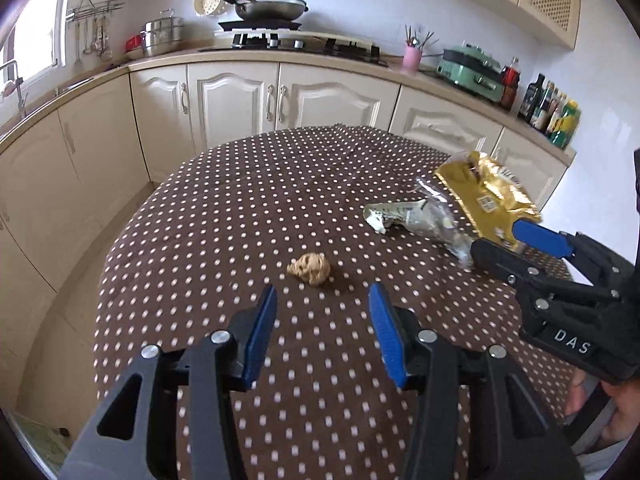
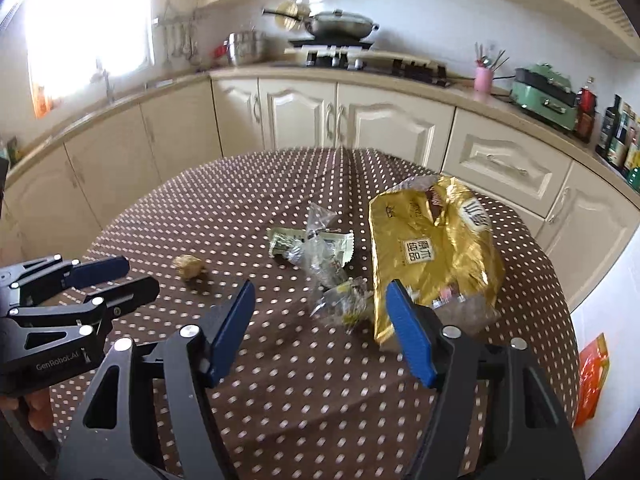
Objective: Collect trash
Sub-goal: 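Grasp the bread roll with the left gripper while the right gripper grasps the clear wrapper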
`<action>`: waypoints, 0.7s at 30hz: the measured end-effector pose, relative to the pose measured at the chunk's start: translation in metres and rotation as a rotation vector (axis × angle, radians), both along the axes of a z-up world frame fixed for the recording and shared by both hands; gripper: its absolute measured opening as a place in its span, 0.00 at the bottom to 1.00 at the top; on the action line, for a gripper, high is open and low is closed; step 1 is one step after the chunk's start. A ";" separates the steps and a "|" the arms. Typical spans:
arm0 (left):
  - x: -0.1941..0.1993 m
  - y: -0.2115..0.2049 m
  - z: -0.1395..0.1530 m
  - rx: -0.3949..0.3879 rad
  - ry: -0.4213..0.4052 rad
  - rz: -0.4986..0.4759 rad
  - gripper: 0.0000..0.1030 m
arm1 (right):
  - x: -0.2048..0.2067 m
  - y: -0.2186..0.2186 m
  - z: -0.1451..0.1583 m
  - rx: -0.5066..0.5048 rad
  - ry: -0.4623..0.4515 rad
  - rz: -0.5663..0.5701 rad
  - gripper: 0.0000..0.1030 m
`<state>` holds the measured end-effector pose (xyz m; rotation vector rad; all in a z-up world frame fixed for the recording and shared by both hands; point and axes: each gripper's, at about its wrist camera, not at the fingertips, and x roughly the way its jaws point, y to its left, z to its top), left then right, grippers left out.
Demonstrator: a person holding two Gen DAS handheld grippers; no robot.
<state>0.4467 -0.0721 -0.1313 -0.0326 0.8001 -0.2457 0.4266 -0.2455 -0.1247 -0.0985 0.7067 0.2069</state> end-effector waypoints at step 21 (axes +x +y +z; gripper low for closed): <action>0.055 -0.001 -0.027 0.045 0.065 0.000 0.27 | 0.025 0.020 -0.019 -0.111 0.034 0.010 0.08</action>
